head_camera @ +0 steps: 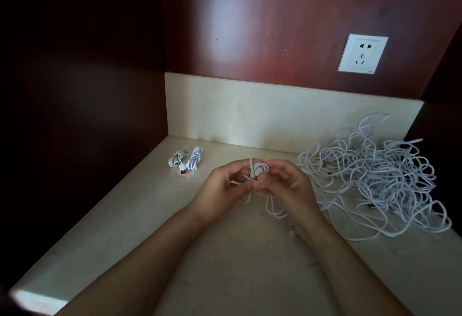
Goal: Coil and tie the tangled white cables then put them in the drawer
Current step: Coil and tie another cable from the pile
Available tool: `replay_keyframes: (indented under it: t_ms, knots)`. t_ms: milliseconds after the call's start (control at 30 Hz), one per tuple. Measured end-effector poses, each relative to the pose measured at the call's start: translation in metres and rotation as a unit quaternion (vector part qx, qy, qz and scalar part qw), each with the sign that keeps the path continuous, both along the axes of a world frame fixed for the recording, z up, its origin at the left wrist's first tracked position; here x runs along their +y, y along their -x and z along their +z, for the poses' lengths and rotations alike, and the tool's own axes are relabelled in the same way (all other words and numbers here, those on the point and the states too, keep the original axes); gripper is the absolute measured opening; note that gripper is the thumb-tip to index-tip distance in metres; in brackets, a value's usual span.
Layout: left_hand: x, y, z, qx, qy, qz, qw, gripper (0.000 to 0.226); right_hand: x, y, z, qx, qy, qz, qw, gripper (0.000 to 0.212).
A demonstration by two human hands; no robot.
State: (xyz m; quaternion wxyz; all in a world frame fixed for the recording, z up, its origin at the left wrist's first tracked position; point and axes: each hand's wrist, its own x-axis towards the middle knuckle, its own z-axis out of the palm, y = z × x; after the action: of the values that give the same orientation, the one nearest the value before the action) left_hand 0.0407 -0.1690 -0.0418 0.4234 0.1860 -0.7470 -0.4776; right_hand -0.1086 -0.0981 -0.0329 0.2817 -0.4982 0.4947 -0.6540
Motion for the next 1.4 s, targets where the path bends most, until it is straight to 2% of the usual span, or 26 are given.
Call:
replay_keyframes:
  t_ms: [167, 267, 400, 533, 633, 700, 867, 1033, 1167, 1300, 1400]
  knots:
    - [0.000, -0.004, 0.000, -0.026, 0.022, -0.021, 0.999, 0.038, -0.002, -0.006, -0.006, -0.003, 0.003, -0.044, 0.999, 0.011]
    - [0.003, -0.004, 0.002, -0.024, 0.019, -0.020, 0.999, 0.036, -0.004, -0.008, -0.010, 0.044, 0.017, -0.081, 0.996, 0.010]
    - [0.004, -0.006, 0.005, -0.046, 0.042, 0.045, 0.997, 0.027, 0.000, -0.012, -0.010, 0.052, 0.008, -0.058, 0.997, 0.019]
    - [-0.001, -0.009, 0.001, -0.096, 0.061, 0.107, 0.988, 0.050, 0.001, -0.015, -0.013, 0.094, -0.028, -0.045, 0.994, 0.018]
    - [-0.001, -0.011, 0.003, -0.132, 0.101, 0.137, 0.977, 0.058, -0.006, -0.014, -0.005, 0.148, -0.027, -0.052, 0.987, 0.013]
    - [-0.003, -0.014, 0.005, -0.141, 0.110, 0.163, 0.970, 0.054, -0.016, -0.014, 0.002, 0.188, -0.025, -0.032, 0.981, 0.003]
    - [-0.014, -0.024, 0.010, -0.066, 0.056, 0.201, 0.976, 0.039, -0.061, -0.021, 0.022, 0.212, -0.050, -0.013, 0.976, 0.014]
    - [-0.038, -0.034, 0.004, -0.082, 0.026, 0.253, 0.964, 0.022, -0.112, -0.034, 0.020, 0.248, -0.130, 0.023, 0.960, 0.017]
    - [-0.040, -0.039, 0.000, -0.193, 0.134, 0.277, 0.932, 0.013, -0.144, -0.039, 0.009, 0.269, -0.190, 0.040, 0.943, 0.019]
    - [-0.044, -0.038, -0.002, -0.361, 0.183, 0.335, 0.851, 0.035, -0.171, -0.038, -0.003, 0.297, -0.192, 0.047, 0.934, 0.031]
    - [-0.046, -0.031, -0.005, -0.423, 0.193, 0.331, 0.821, 0.040, -0.183, -0.040, -0.007, 0.314, -0.181, 0.055, 0.931, 0.031]
